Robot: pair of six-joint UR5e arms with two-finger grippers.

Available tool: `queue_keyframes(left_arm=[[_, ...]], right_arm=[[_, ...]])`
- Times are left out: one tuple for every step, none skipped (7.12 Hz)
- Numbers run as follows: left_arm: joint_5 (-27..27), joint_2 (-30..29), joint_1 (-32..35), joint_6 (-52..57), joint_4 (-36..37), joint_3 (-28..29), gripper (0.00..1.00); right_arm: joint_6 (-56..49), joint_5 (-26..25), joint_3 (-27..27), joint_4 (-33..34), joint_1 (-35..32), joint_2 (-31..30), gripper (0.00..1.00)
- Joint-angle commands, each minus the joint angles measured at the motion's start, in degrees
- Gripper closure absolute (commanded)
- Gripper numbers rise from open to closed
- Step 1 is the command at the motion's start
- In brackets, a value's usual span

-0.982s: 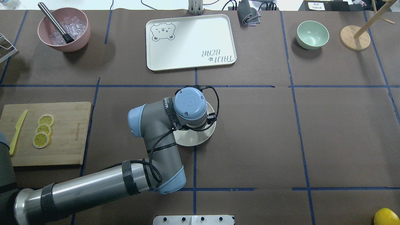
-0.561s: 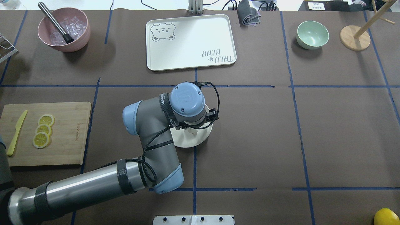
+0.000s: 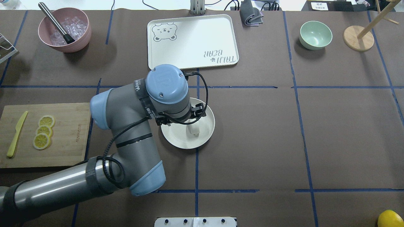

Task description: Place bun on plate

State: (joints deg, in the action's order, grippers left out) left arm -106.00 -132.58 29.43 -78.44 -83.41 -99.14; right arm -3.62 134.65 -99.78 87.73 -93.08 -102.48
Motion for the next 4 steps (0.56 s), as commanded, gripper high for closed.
queue_keyframes(left_arm=[[-8.1, 12.6, 8.0, 18.0, 4.8, -13.0, 0.0], [-13.3, 17.7, 13.4, 28.1, 6.5, -16.4, 0.0], [-17.5, 22.8, 18.6, 37.6, 6.8, -17.7, 0.0], [-21.1, 28.2, 24.7, 47.7, 6.8, -18.3, 0.0]], right_arm=[[-0.1, -0.1, 0.0, 0.1, 0.0, 0.1, 0.0], [-0.1, -0.2, 0.2, 0.1, 0.2, 0.2, 0.0], [-0.2, -0.2, 0.2, 0.1, 0.2, 0.2, 0.0], [-0.2, -0.2, 0.2, 0.1, 0.3, 0.3, 0.0]])
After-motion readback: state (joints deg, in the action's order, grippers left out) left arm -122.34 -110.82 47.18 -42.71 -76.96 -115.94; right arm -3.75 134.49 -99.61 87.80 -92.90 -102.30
